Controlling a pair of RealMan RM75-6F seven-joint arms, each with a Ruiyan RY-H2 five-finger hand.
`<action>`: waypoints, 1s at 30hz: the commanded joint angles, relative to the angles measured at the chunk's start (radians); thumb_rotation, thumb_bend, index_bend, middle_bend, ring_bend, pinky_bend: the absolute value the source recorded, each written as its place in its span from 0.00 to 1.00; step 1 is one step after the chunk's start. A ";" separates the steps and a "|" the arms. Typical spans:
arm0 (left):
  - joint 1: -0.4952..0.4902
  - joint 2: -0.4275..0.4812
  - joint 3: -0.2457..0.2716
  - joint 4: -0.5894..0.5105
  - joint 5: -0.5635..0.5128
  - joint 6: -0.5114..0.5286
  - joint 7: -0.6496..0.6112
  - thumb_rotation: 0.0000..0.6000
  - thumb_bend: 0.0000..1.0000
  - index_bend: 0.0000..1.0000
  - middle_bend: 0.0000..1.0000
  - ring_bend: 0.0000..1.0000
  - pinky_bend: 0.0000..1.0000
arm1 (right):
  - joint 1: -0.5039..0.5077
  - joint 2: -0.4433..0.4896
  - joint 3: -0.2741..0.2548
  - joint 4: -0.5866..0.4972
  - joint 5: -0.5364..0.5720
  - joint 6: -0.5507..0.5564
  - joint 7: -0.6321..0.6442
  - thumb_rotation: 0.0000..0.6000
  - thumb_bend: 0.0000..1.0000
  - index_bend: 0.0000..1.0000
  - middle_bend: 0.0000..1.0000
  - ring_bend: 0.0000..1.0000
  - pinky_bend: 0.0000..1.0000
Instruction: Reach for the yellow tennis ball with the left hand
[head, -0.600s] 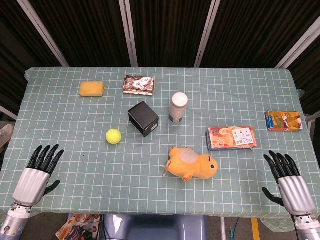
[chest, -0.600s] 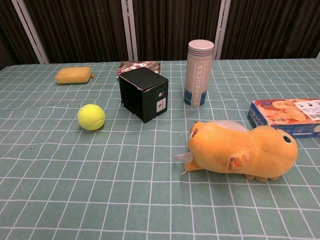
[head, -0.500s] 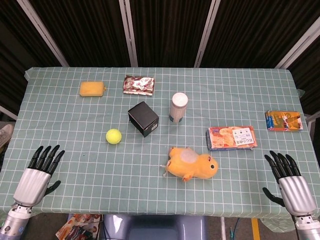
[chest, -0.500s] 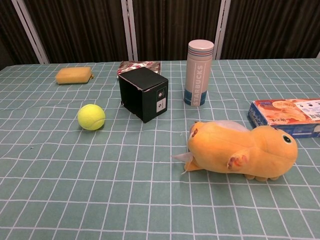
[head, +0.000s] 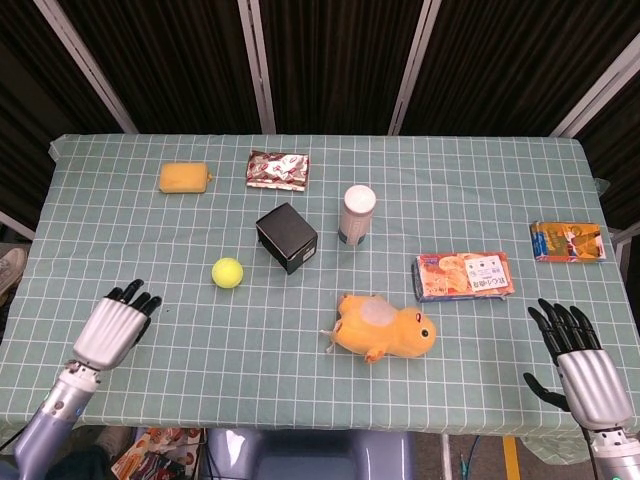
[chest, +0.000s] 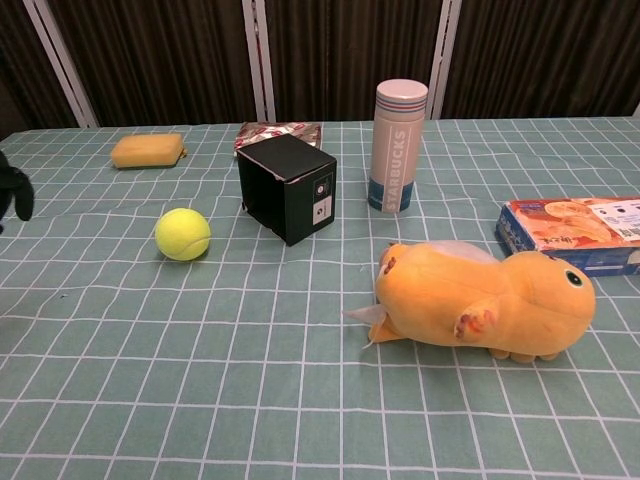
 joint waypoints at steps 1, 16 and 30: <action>-0.116 -0.032 -0.068 0.038 -0.101 -0.168 0.042 1.00 0.53 0.51 0.61 0.35 0.65 | 0.001 0.003 0.001 0.003 0.002 0.000 0.012 1.00 0.26 0.00 0.00 0.00 0.00; -0.219 -0.181 -0.042 0.174 -0.223 -0.336 0.108 1.00 0.47 0.54 0.72 0.46 0.75 | -0.009 0.023 0.011 0.029 0.034 0.017 0.084 1.00 0.26 0.00 0.00 0.00 0.00; -0.324 -0.298 -0.053 0.311 -0.300 -0.434 0.149 1.00 0.50 0.54 0.70 0.46 0.75 | -0.005 0.025 0.026 0.041 0.064 0.006 0.107 1.00 0.26 0.00 0.00 0.00 0.00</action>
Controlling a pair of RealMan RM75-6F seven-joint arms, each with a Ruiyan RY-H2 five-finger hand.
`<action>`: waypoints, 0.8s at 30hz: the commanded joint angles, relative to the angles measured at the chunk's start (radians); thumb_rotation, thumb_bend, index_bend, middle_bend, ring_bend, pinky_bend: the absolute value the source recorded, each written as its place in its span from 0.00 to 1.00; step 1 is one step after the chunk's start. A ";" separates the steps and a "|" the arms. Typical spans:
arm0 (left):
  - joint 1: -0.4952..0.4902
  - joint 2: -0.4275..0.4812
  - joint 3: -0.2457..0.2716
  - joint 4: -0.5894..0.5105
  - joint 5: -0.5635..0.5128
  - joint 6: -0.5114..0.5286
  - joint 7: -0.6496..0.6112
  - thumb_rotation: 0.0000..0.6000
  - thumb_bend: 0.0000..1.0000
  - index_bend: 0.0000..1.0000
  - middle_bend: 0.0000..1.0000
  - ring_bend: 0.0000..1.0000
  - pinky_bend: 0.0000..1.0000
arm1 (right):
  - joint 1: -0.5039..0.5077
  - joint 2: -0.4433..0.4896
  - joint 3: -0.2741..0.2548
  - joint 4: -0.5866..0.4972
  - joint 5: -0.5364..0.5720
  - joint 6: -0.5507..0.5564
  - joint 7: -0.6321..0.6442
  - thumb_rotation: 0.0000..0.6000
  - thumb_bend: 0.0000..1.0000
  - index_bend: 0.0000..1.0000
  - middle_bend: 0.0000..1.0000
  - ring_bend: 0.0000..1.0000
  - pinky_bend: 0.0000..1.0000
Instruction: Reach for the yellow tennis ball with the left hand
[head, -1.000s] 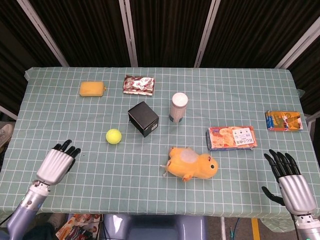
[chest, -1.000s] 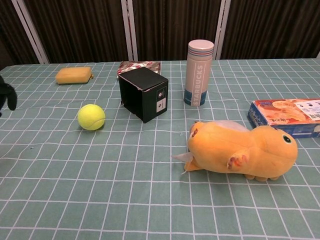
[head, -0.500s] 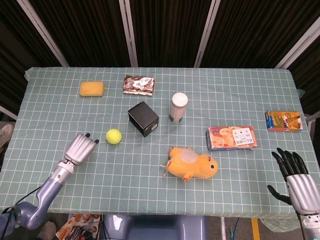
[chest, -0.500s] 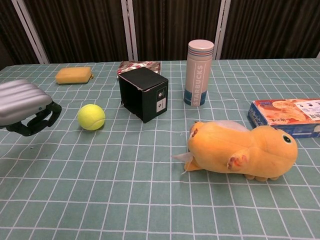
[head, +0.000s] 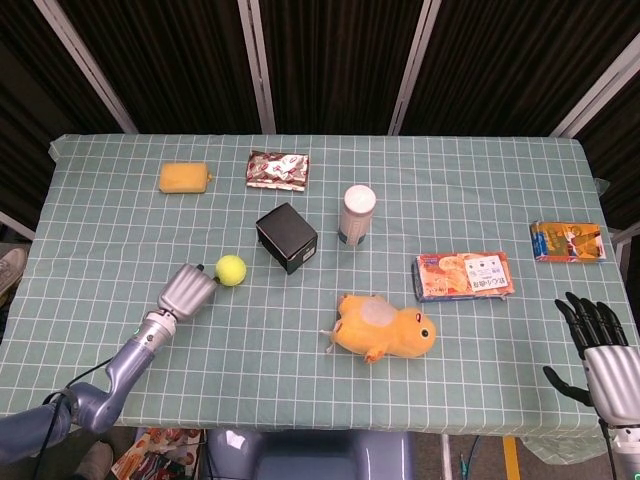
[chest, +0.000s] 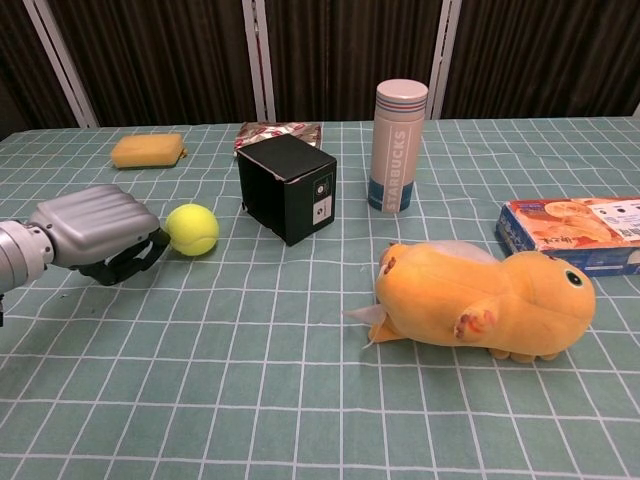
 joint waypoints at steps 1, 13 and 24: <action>-0.020 -0.016 -0.001 0.015 -0.010 -0.016 0.008 1.00 0.50 0.54 0.70 0.46 0.75 | 0.000 0.001 0.002 0.000 0.003 -0.001 0.002 1.00 0.26 0.00 0.00 0.00 0.00; -0.106 -0.091 -0.025 0.110 -0.057 -0.065 0.006 1.00 0.48 0.44 0.54 0.38 0.50 | -0.004 0.005 0.006 0.007 -0.003 0.017 0.023 1.00 0.26 0.00 0.00 0.00 0.00; -0.176 -0.170 -0.031 0.204 -0.049 -0.065 -0.019 1.00 0.46 0.36 0.41 0.27 0.33 | 0.005 0.006 0.002 0.010 -0.005 -0.004 0.037 1.00 0.26 0.00 0.00 0.00 0.00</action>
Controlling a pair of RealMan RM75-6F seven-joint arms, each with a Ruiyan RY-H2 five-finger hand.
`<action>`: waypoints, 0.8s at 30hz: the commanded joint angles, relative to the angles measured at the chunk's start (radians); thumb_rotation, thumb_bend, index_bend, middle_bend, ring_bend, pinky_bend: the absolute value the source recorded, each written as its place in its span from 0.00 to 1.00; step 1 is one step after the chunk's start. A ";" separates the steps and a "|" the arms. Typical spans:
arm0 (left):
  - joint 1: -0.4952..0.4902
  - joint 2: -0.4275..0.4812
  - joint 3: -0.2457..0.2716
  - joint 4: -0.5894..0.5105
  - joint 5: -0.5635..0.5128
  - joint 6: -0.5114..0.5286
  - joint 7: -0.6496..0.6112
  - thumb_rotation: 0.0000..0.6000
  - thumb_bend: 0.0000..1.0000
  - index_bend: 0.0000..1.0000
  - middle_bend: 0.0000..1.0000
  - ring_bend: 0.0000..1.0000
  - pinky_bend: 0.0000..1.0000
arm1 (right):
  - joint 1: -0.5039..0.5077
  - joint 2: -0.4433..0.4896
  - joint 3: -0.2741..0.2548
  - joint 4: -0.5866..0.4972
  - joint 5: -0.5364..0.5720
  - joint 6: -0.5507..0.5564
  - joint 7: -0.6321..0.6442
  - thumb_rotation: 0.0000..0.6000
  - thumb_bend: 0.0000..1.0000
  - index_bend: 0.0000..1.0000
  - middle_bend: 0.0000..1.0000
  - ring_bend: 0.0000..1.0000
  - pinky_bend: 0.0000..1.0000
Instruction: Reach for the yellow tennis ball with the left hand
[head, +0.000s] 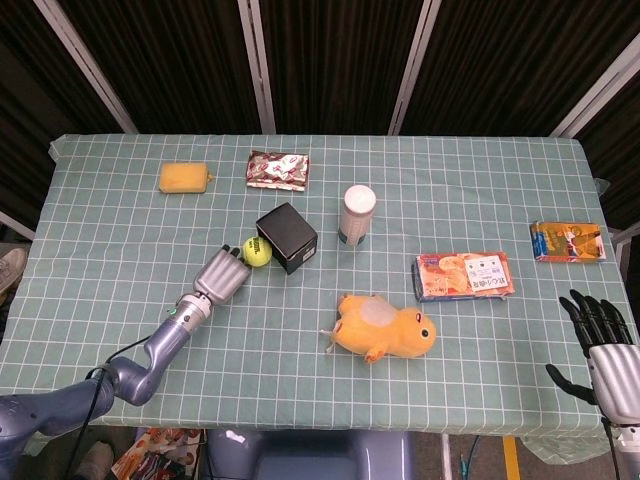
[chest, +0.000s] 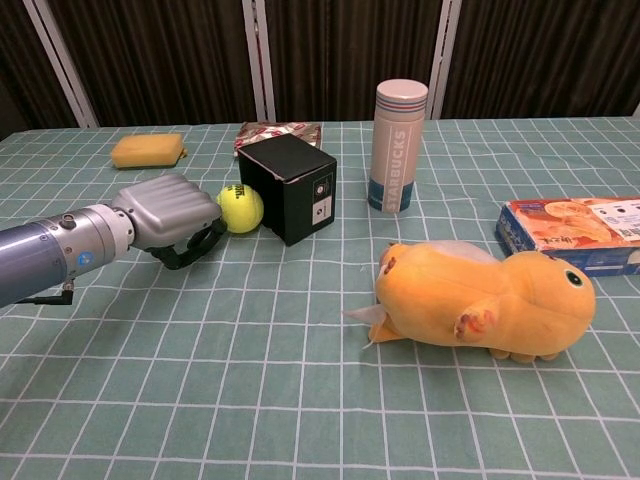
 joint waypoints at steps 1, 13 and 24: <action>-0.017 -0.023 -0.003 0.018 0.000 0.004 0.000 1.00 0.45 0.36 0.40 0.26 0.33 | 0.005 0.001 -0.004 0.000 -0.001 -0.012 0.003 1.00 0.26 0.00 0.00 0.00 0.00; -0.072 -0.079 -0.013 0.090 -0.012 -0.005 -0.010 1.00 0.45 0.29 0.28 0.13 0.13 | 0.006 0.005 -0.010 0.004 -0.011 -0.012 0.018 1.00 0.26 0.00 0.00 0.00 0.00; -0.084 -0.140 0.011 0.148 0.037 0.079 -0.024 1.00 0.45 0.15 0.01 0.00 0.02 | 0.006 0.014 -0.021 -0.009 -0.027 -0.013 0.017 1.00 0.26 0.00 0.00 0.00 0.00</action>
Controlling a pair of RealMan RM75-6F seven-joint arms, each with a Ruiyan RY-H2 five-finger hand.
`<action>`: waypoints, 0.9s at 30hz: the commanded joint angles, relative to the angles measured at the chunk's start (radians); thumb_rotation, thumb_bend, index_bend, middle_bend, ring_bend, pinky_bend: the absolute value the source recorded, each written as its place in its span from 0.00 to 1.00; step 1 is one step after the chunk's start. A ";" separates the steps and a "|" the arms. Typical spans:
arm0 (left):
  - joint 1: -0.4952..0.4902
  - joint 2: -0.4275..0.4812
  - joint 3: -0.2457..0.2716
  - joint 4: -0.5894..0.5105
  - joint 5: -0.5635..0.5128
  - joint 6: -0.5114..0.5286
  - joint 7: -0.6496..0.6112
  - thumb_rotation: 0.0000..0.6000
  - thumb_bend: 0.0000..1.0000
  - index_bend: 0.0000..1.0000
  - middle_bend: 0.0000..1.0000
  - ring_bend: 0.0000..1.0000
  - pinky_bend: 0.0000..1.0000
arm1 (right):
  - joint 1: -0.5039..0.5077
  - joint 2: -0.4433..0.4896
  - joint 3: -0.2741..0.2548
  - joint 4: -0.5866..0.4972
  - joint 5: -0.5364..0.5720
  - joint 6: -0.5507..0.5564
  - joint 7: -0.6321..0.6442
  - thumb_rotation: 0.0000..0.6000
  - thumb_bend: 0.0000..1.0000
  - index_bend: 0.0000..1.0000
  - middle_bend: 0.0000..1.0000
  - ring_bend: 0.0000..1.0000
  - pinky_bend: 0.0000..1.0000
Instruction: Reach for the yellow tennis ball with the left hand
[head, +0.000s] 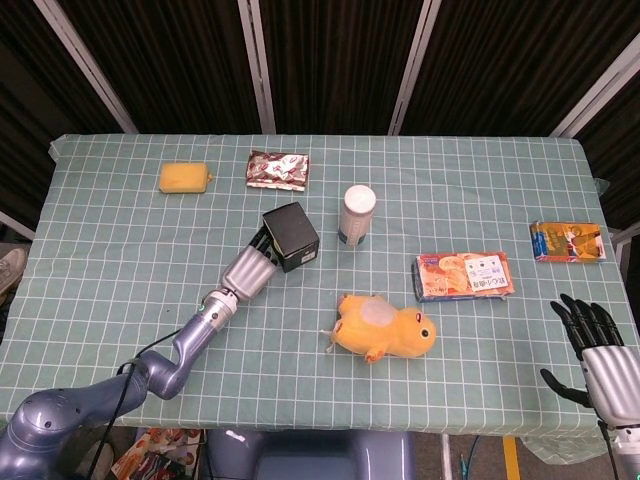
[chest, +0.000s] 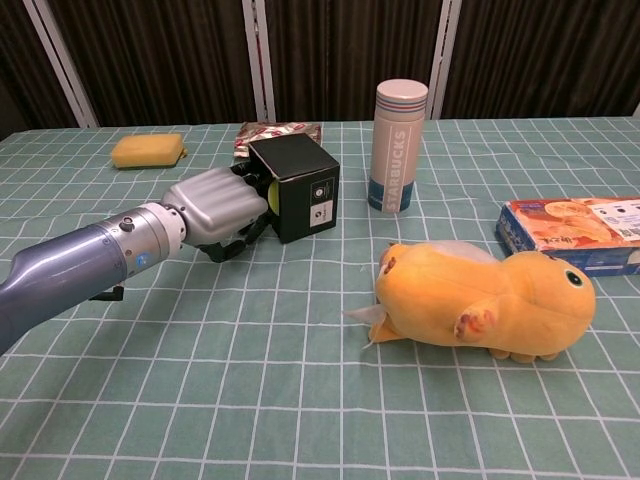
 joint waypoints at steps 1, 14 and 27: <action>0.002 -0.003 0.010 0.001 0.021 0.028 -0.025 1.00 0.45 0.13 0.00 0.00 0.01 | 0.000 0.001 -0.003 0.000 -0.005 0.002 0.002 1.00 0.26 0.00 0.00 0.00 0.00; 0.024 0.016 0.029 -0.009 0.039 0.070 -0.057 1.00 0.44 0.02 0.00 0.00 0.01 | 0.004 -0.001 -0.006 0.000 -0.012 -0.002 -0.001 1.00 0.26 0.00 0.00 0.00 0.00; 0.214 0.320 0.135 -0.434 0.158 0.368 -0.092 1.00 0.12 0.02 0.14 0.00 0.01 | 0.008 0.006 -0.022 -0.003 -0.029 -0.014 0.011 1.00 0.26 0.00 0.00 0.00 0.00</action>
